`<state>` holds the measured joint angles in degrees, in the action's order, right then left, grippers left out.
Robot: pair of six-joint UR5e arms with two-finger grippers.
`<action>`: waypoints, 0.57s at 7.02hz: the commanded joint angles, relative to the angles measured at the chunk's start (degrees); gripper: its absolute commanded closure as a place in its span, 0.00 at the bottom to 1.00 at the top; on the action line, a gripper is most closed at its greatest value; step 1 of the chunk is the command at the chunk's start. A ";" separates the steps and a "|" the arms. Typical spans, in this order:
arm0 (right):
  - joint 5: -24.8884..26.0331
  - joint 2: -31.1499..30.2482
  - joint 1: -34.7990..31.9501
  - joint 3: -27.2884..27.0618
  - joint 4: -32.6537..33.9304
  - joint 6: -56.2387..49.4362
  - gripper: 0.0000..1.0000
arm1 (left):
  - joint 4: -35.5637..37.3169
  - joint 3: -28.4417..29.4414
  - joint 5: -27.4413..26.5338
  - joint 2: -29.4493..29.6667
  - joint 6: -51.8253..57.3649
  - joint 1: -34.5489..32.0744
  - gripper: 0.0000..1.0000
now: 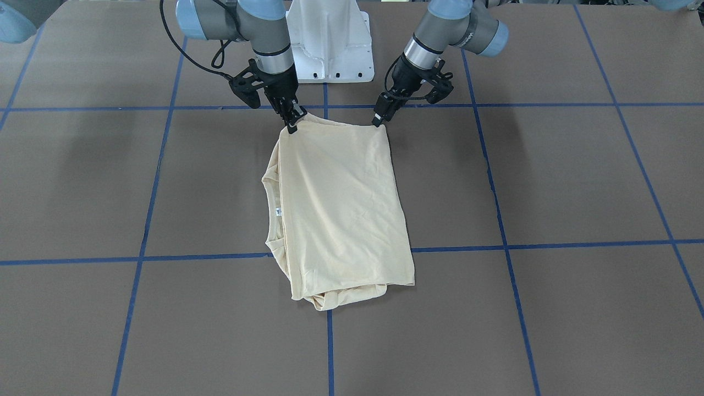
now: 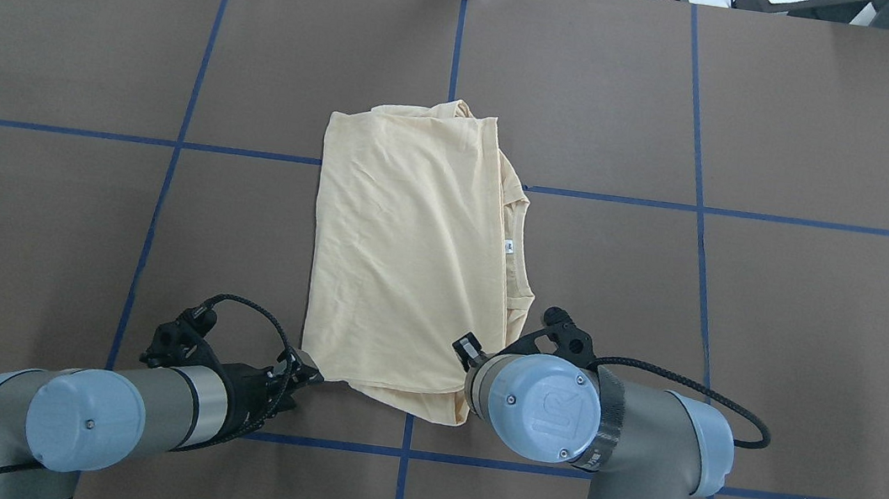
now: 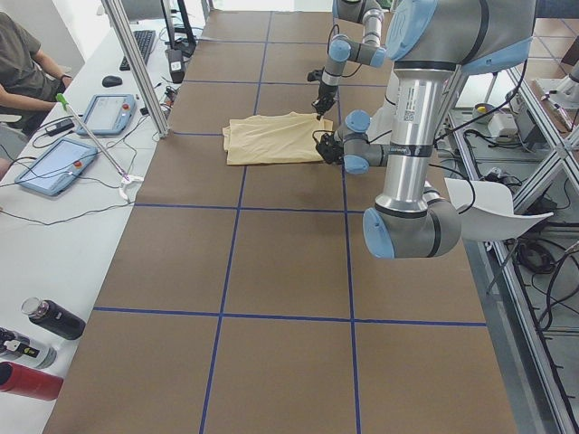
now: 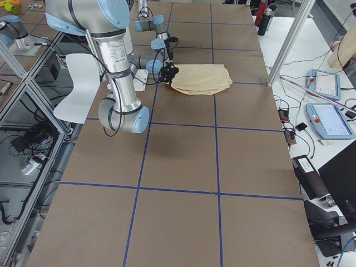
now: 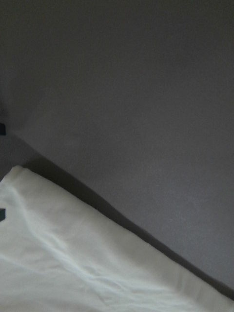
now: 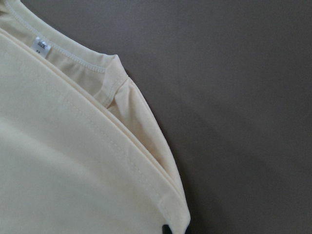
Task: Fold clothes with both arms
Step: 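Move the left gripper to the near edge and grasp it beside the right gripper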
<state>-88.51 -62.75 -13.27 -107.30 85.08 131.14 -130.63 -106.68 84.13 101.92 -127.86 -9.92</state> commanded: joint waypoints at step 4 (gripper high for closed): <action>0.00 -0.09 0.00 0.07 0.00 -0.09 1.00 | 0.11 0.50 -0.37 0.39 0.24 -0.45 0.51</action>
<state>-88.51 -62.84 -13.27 -107.31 85.08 131.05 -130.51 -106.22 83.77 102.14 -127.62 -10.27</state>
